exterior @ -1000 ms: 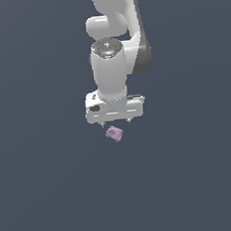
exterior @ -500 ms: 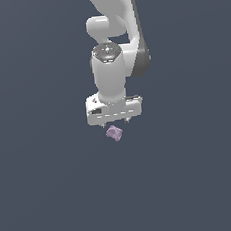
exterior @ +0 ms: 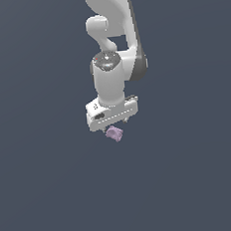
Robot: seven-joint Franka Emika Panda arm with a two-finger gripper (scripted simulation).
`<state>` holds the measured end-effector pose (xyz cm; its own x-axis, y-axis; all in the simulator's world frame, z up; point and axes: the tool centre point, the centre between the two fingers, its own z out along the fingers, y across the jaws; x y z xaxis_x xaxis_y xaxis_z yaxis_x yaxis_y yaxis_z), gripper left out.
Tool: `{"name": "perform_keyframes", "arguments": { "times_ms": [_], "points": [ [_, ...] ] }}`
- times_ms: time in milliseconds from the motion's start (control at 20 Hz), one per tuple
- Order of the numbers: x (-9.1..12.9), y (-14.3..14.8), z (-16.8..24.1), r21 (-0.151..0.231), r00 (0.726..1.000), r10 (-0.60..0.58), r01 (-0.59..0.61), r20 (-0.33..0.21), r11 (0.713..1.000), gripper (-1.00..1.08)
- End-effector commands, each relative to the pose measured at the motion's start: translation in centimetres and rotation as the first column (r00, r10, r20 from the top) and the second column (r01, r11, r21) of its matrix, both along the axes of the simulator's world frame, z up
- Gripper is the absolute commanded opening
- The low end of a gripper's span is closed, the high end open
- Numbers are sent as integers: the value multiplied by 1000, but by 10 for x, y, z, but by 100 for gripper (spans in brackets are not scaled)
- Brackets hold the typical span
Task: Pick up the object and move it to a goal position.
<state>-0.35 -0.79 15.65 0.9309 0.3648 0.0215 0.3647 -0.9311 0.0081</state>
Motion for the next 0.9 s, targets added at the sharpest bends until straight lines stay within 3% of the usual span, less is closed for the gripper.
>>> {"name": "perform_keyframes", "arguments": {
  "times_ms": [0, 400, 850],
  "points": [
    [-3, -1, -7, -3, 998, 68, -68, -3, 998, 100],
    [-14, -4, -29, -7, 959, 282, -282, -12, 959, 100],
    [-26, -6, -51, -4, 873, 487, -487, -20, 873, 100]
  ]
}}
